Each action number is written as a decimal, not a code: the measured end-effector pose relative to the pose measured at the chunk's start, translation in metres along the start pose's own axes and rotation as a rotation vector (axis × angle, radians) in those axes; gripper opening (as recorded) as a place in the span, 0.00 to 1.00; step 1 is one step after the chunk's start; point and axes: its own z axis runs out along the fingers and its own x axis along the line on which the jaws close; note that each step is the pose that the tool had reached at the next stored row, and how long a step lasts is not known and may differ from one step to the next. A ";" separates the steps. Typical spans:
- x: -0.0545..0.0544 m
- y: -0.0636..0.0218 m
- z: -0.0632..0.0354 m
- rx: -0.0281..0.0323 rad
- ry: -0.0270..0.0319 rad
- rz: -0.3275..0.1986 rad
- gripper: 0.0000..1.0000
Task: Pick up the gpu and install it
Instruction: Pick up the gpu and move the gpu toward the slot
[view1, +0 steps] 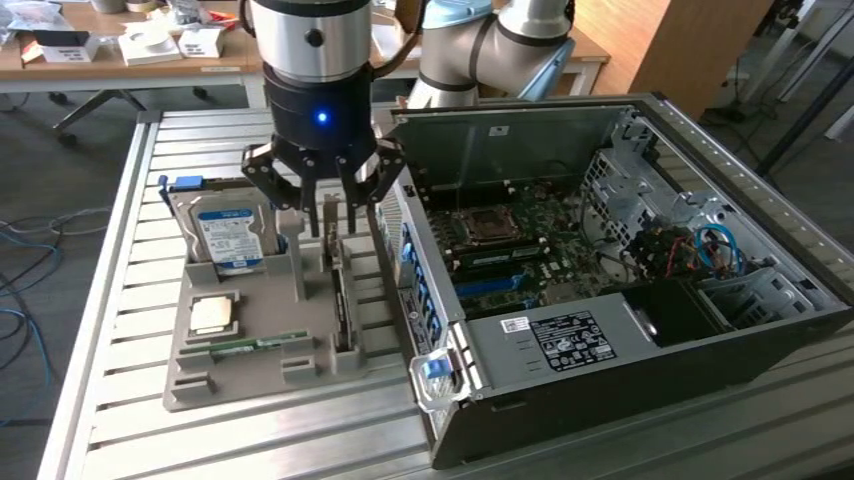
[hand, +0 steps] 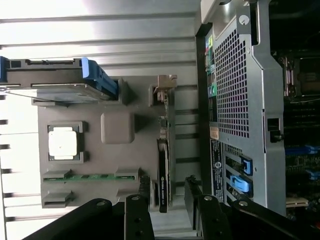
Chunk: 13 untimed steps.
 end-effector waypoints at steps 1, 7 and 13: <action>0.000 -0.0001 0.0018 0.0000 0.0001 0.000 0.42; 0.001 -0.0006 0.0127 -0.0001 0.0000 0.000 0.42; 0.002 -0.0012 0.0236 -0.0001 0.0000 0.000 0.42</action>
